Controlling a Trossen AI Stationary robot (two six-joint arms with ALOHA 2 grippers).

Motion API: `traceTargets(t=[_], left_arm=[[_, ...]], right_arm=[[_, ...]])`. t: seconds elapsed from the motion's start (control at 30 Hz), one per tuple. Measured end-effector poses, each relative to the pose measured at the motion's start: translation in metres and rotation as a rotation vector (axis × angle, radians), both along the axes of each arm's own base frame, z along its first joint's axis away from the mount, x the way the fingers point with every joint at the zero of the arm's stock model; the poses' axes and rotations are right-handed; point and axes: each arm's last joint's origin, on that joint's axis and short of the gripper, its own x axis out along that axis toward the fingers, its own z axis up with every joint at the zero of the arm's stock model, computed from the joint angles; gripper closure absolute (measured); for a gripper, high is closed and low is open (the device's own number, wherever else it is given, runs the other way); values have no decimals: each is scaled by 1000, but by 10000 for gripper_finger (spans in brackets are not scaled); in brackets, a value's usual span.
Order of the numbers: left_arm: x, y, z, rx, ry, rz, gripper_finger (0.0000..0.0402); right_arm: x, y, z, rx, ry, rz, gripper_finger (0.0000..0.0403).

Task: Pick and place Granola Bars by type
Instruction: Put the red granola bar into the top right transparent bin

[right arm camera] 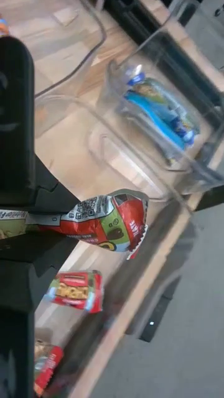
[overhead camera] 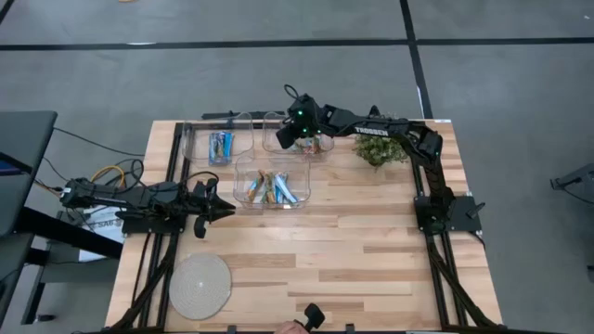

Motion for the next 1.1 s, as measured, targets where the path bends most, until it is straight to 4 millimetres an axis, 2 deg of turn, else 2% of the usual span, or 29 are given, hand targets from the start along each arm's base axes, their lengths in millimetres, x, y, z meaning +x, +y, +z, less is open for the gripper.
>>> traceTargets(t=[0.33,0.47,0.87,1.1], left_arm=[[0,0,0,0,0,1,328],[0,0,0,0,0,1,328],[0,0,0,0,0,2,328],[0,0,0,0,0,2,328]], right_arm=[[-3,-3,-4,11,26,-11,368],[0,-4,-21,40,68,-7,368],[-1,-3,-19,41,76,-9,367],[-1,-3,-19,41,77,-9,332]])
